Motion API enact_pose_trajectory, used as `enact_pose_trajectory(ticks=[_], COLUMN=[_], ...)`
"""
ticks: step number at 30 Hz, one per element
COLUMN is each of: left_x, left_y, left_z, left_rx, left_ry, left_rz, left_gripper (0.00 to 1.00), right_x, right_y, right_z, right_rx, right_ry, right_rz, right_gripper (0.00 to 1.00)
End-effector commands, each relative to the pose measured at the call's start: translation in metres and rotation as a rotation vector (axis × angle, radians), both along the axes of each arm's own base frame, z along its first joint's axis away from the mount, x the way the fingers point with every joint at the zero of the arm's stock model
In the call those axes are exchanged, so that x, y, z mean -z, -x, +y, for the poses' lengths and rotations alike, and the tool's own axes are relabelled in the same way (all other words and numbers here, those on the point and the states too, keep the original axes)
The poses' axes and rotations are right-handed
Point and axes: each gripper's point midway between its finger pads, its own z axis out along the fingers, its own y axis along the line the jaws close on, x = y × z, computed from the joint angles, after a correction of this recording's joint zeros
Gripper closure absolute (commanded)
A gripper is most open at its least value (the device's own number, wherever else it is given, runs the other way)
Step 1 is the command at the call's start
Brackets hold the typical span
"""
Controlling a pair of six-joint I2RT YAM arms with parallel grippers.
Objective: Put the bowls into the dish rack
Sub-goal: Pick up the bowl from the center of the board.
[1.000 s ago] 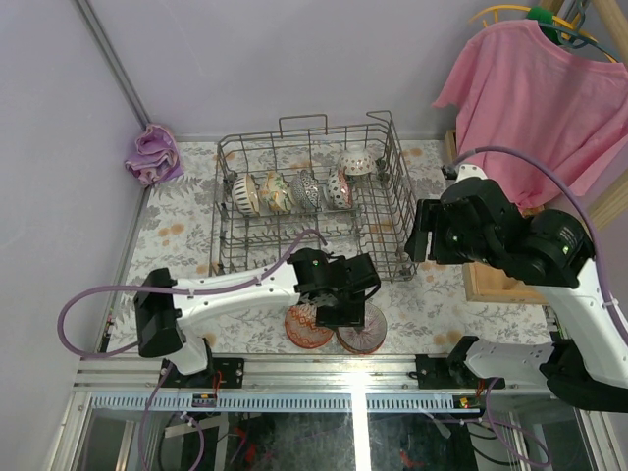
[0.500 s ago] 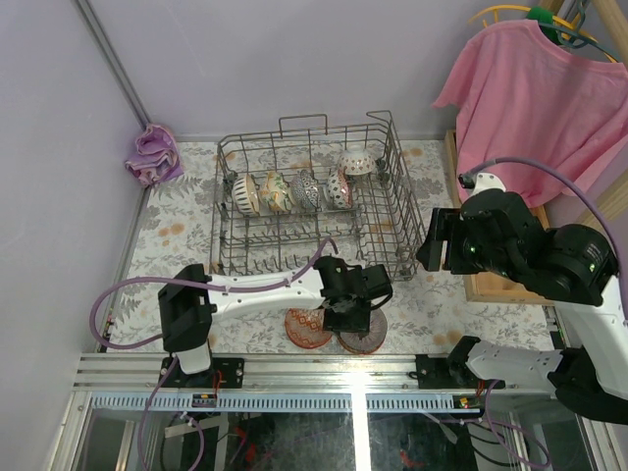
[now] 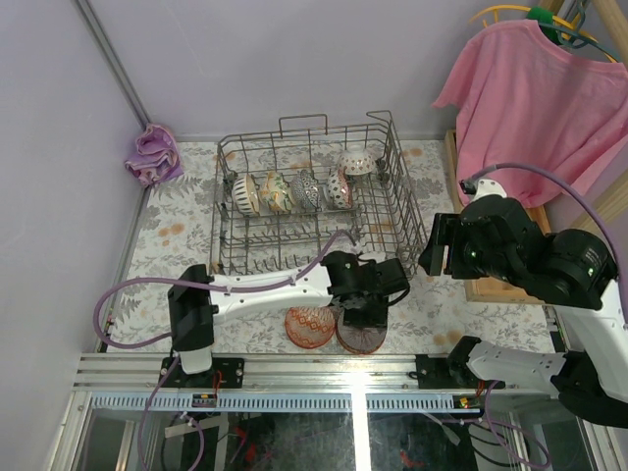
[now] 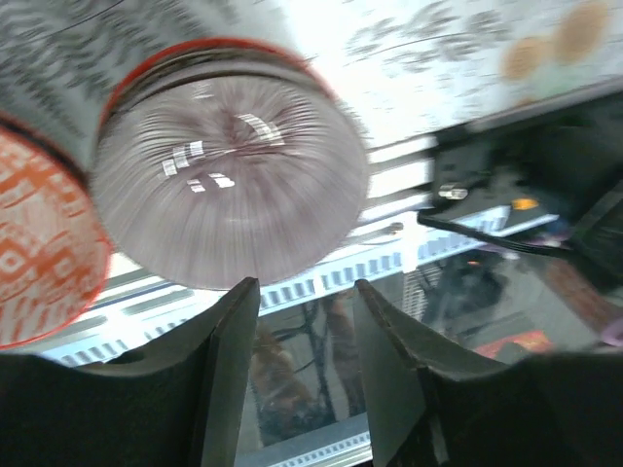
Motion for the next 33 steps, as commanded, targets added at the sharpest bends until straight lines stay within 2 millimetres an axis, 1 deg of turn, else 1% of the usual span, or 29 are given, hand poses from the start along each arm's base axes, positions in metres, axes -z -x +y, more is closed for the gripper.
enact_pose_trajectory(ticks=[1,3,5,7,9,12,14,21,24,26,28,30,33], left_x=[-0.044,-0.05,-0.041,-0.03,-0.018,0.002,0.01,0.033,0.042,0.042,0.042,0.042,0.043], left_y=[-0.02,-0.022,-0.022,-0.022,-0.023,-0.026,-0.028,-0.033,-0.033,-0.035,-0.035,-0.035,-0.034], left_z=[-0.046,-0.065,-0.071,-0.069,-0.062,-0.047,-0.041,-0.035,-0.034,-0.035,-0.035,-0.034,-0.033], left_rx=[-0.01,-0.004,0.002,0.001,-0.009,-0.025,-0.034,-0.04,-0.032,-0.032,-0.03,-0.025,-0.023], left_ry=[0.152,0.178,0.158,0.112,0.07,0.002,-0.031,-0.098,-0.122,-0.124,-0.123,-0.126,-0.127], left_rz=[-0.08,-0.067,-0.051,-0.042,-0.049,-0.066,-0.078,-0.094,-0.095,-0.099,-0.103,-0.101,-0.099], left_gripper=[0.55,0.51,0.48,0.45,0.42,0.41,0.41,0.42,0.44,0.48,0.58,0.73,0.87], right_x=[-0.006,-0.009,-0.011,-0.014,-0.014,-0.014,-0.015,-0.015,-0.016,-0.017,-0.016,-0.015,-0.014], right_y=[0.002,0.004,0.006,0.009,0.013,0.019,0.022,0.031,0.033,0.033,0.034,0.033,0.033], right_z=[-0.005,-0.009,-0.011,-0.013,-0.016,-0.018,-0.02,-0.024,-0.026,-0.026,-0.026,-0.026,-0.025], right_rx=[0.023,0.028,0.033,0.035,0.035,0.026,0.017,0.008,0.009,0.01,0.008,0.01,0.008], right_ry=[-0.02,-0.023,-0.04,-0.058,-0.075,-0.093,-0.107,-0.139,-0.149,-0.153,-0.152,-0.15,-0.147], right_rz=[-0.016,-0.024,-0.034,-0.039,-0.043,-0.045,-0.049,-0.048,-0.055,-0.057,-0.053,-0.051,-0.048], right_gripper=[0.34,0.34,0.35,0.35,0.36,0.37,0.37,0.38,0.39,0.4,0.4,0.4,0.41])
